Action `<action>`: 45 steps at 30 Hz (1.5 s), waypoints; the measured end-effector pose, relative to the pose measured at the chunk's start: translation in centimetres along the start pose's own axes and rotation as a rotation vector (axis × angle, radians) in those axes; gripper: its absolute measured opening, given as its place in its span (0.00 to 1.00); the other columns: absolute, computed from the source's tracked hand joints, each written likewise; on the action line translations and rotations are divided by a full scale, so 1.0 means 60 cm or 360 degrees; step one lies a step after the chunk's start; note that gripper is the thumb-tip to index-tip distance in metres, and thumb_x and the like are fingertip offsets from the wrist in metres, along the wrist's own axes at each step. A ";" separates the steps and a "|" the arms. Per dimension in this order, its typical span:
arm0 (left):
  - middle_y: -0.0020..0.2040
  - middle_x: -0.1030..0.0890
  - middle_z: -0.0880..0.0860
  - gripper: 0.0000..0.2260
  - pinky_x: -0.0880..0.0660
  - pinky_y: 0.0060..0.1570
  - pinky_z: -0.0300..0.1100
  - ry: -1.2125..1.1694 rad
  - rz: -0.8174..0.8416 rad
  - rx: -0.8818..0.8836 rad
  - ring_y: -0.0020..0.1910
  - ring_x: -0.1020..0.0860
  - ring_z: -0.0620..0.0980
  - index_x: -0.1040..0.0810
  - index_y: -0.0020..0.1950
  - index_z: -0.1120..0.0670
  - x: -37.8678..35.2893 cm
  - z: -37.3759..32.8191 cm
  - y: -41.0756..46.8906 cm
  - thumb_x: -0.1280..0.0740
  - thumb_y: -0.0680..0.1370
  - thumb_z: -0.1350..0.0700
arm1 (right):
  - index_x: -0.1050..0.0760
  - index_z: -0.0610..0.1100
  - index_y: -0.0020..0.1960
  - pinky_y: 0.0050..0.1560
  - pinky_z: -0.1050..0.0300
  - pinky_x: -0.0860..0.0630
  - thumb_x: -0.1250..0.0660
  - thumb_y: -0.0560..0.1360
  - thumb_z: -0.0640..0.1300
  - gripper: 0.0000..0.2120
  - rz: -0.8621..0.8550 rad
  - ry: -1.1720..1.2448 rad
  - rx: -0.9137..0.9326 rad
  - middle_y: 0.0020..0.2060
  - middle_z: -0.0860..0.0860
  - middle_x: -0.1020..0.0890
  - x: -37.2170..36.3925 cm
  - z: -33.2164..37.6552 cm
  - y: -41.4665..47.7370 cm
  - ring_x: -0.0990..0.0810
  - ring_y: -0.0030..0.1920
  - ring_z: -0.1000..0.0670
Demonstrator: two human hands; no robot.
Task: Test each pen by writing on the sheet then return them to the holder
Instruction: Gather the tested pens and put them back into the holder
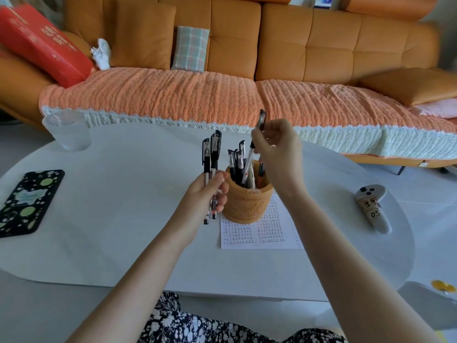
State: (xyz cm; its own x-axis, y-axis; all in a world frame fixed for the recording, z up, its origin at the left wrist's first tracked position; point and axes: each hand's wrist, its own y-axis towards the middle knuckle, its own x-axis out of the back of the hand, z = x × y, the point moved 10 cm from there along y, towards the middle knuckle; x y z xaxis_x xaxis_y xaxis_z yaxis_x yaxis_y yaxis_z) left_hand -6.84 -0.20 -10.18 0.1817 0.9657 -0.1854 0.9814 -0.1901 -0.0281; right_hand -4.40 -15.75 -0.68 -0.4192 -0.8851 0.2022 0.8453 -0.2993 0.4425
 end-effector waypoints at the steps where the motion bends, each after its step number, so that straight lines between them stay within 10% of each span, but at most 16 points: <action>1: 0.34 0.29 0.49 0.07 0.36 0.29 0.38 -0.0025 0.0023 -0.0001 0.26 0.32 0.44 0.27 0.49 0.55 -0.003 0.000 0.000 0.43 0.81 0.56 | 0.27 0.40 0.47 0.37 0.57 0.25 0.33 0.76 0.41 0.05 0.0065 -0.0110 -0.0015 0.36 0.48 0.21 -0.010 -0.007 -0.004 0.20 0.37 0.46; 6: 0.33 0.34 0.48 0.09 0.38 0.29 0.35 -0.0055 0.0093 0.0004 0.26 0.36 0.42 0.27 0.52 0.56 -0.017 -0.004 -0.004 0.44 0.81 0.53 | 0.20 0.36 0.42 0.35 0.57 0.24 0.30 0.74 0.47 0.13 0.0383 -0.0610 -0.0083 0.31 0.45 0.18 -0.039 -0.040 -0.021 0.21 0.31 0.50; 11: 0.34 0.35 0.48 0.10 0.39 0.27 0.33 0.0045 0.0161 -0.0042 0.26 0.38 0.42 0.28 0.53 0.55 -0.032 -0.005 -0.004 0.46 0.81 0.52 | 0.21 0.39 0.43 0.30 0.69 0.30 0.30 0.73 0.51 0.14 0.0327 -0.0247 -0.0046 0.32 0.48 0.19 -0.029 0.002 -0.025 0.23 0.27 0.59; 26: 0.40 0.18 0.51 0.10 0.23 0.33 0.34 -0.0058 -0.0171 -0.0038 0.36 0.18 0.43 0.25 0.45 0.55 0.015 0.001 -0.002 0.44 0.82 0.57 | 0.26 0.37 0.45 0.30 0.62 0.29 0.36 0.76 0.38 0.04 -0.0061 0.0178 -0.0095 0.33 0.44 0.22 0.029 0.010 -0.002 0.26 0.25 0.58; 33: 0.37 0.22 0.50 0.09 0.25 0.32 0.34 -0.0001 -0.0203 -0.0033 0.31 0.22 0.42 0.24 0.48 0.54 0.022 0.004 -0.006 0.44 0.82 0.56 | 0.24 0.40 0.46 0.36 0.58 0.24 0.34 0.76 0.41 0.04 0.0144 -0.0241 0.0020 0.36 0.49 0.20 -0.008 -0.003 -0.008 0.19 0.35 0.50; 37: 0.35 0.22 0.49 0.09 0.26 0.31 0.33 0.0003 -0.0181 -0.0061 0.31 0.23 0.42 0.24 0.49 0.55 0.015 -0.004 -0.006 0.44 0.82 0.56 | 0.21 0.38 0.44 0.27 0.70 0.30 0.32 0.76 0.44 0.09 0.0444 -0.0571 -0.0017 0.30 0.48 0.20 -0.046 -0.030 -0.023 0.25 0.23 0.59; 45: 0.39 0.22 0.50 0.09 0.25 0.32 0.33 0.0024 -0.0224 -0.0054 0.32 0.23 0.42 0.25 0.53 0.57 0.019 -0.003 -0.004 0.44 0.82 0.57 | 0.19 0.37 0.42 0.41 0.49 0.22 0.33 0.75 0.44 0.10 0.0503 -0.1089 0.0057 0.40 0.45 0.18 -0.063 -0.034 -0.031 0.20 0.40 0.44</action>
State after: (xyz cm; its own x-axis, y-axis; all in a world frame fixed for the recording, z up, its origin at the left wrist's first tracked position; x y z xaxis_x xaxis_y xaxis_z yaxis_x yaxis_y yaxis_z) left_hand -6.85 0.96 -10.17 0.0425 0.9850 -0.1671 0.9987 -0.0464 -0.0193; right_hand -3.69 -12.56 -4.02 -0.2806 -0.5045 0.8166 0.9531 -0.0455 0.2993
